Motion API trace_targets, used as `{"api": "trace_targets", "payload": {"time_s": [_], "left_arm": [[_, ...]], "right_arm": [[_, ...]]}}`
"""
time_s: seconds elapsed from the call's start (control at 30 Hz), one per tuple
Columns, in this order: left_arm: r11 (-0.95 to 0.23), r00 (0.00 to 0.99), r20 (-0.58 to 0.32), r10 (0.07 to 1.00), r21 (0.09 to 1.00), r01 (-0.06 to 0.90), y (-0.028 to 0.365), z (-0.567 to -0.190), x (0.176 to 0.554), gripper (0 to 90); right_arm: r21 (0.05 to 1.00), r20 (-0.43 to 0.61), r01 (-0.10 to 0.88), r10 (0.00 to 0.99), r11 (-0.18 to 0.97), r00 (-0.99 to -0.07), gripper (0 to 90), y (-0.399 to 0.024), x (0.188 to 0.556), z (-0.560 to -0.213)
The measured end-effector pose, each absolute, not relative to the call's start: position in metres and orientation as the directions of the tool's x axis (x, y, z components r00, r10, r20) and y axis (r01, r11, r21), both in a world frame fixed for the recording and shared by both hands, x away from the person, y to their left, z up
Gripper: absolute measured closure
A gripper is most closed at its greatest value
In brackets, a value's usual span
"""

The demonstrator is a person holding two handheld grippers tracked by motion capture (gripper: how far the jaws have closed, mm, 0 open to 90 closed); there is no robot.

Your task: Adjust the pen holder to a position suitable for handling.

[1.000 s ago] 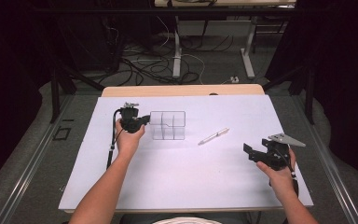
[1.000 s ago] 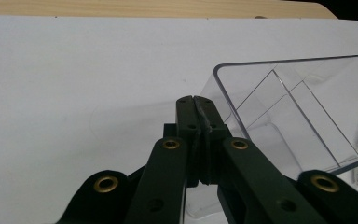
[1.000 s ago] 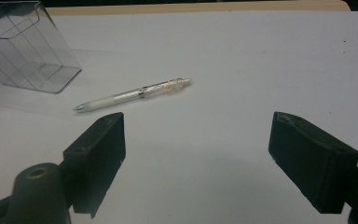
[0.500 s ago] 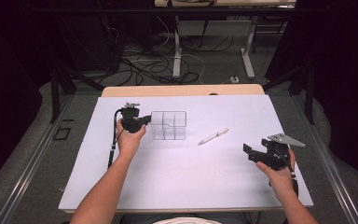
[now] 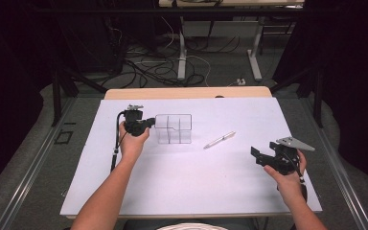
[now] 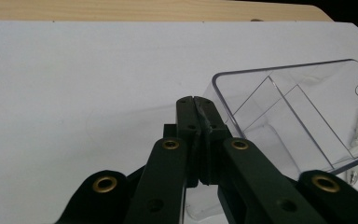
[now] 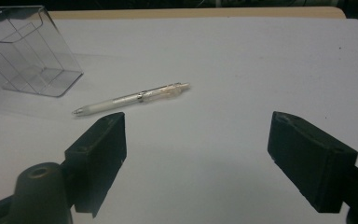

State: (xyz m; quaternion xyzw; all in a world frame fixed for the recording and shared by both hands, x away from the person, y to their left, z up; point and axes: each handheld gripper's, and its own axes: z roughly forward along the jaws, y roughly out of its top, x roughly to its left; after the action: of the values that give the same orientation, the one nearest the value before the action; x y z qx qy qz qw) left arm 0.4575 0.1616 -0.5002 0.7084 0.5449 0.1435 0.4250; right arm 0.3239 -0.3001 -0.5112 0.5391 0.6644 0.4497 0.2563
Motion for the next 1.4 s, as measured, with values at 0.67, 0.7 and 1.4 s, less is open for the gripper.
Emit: {"api": "trace_targets", "payload": {"time_s": [0.67, 0.7, 1.4], "left_arm": [[-0.031, 0.41, -0.259, 0.875, 0.813, 0.581, 0.197, -0.482, 0.429, 52.8], [-0.038, 0.417, -0.256, 0.872, 0.814, 0.58, 0.198, -0.482, 0.428, 51.3], [-0.114, 0.443, -0.149, 0.884, 0.851, 0.513, 0.217, -0.471, 0.4, 20.0]], "right_arm": [[0.872, 0.033, 0.457, 0.91, 0.177, -0.414, 34.3, -0.289, 0.326, -0.51], [0.867, 0.036, 0.465, 0.908, 0.18, -0.418, 34.3, -0.289, 0.326, -0.51], [0.82, -0.169, 0.429, 0.877, 0.378, -0.449, 31.8, -0.289, 0.332, -0.513]]}}
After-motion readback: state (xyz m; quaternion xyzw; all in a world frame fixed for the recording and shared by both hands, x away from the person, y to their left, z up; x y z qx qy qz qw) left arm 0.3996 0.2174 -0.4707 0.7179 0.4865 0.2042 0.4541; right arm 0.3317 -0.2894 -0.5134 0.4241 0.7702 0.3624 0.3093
